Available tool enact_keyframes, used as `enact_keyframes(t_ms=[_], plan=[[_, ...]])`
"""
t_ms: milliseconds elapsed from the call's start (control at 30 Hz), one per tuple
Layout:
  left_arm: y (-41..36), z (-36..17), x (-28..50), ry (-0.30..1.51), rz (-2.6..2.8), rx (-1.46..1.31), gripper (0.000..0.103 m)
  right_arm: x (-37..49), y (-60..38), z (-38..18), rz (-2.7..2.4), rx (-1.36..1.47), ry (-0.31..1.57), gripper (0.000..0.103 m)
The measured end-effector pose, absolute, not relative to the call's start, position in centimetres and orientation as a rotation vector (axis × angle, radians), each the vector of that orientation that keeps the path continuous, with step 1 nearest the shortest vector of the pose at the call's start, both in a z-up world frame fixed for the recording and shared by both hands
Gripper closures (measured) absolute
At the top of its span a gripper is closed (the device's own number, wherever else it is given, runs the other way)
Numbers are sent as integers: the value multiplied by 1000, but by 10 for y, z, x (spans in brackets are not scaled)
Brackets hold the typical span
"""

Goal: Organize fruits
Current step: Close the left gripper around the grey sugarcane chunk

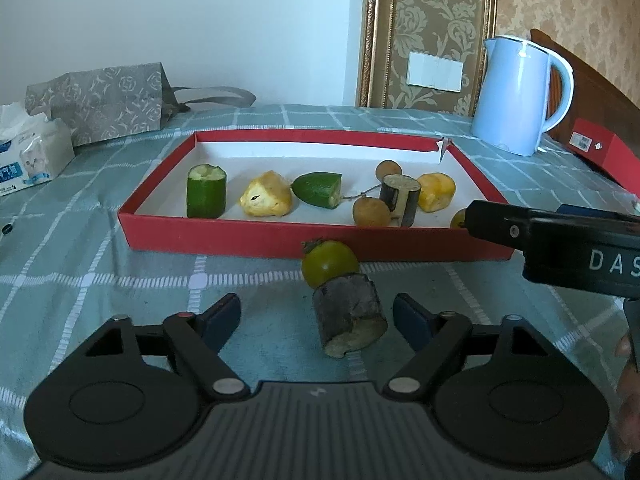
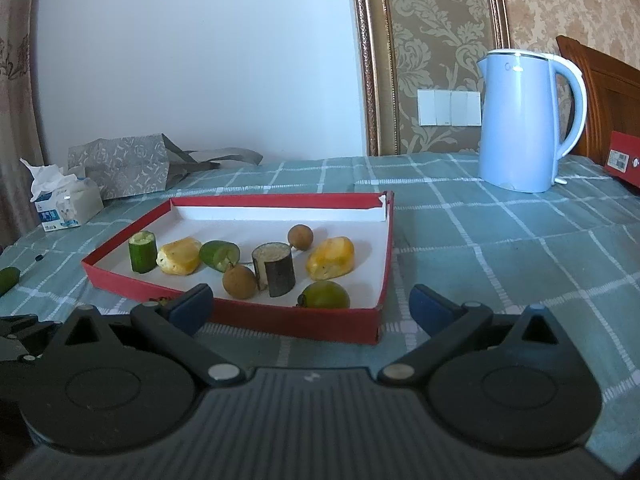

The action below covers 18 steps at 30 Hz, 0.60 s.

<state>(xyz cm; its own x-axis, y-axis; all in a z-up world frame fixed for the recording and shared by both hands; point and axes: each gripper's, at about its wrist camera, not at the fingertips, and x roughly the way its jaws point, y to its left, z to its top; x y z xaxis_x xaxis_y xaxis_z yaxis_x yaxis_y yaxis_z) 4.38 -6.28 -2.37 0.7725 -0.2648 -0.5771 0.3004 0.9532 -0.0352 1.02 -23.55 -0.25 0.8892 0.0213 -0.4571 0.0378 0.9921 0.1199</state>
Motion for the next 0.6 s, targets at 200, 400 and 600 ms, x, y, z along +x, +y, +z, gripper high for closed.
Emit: enact_keyframes(t_ms=[200,400,600], plan=[[-70,-26,42,619,-333,111,47,12,-234,-3,-10,120,488,0],[-72,-26,40,609,-343,130,62,12,-234,-4,-13,116,490,0],[-70,-26,38,603,-352,123,68,13,-233,-6,-17,103,496,0]])
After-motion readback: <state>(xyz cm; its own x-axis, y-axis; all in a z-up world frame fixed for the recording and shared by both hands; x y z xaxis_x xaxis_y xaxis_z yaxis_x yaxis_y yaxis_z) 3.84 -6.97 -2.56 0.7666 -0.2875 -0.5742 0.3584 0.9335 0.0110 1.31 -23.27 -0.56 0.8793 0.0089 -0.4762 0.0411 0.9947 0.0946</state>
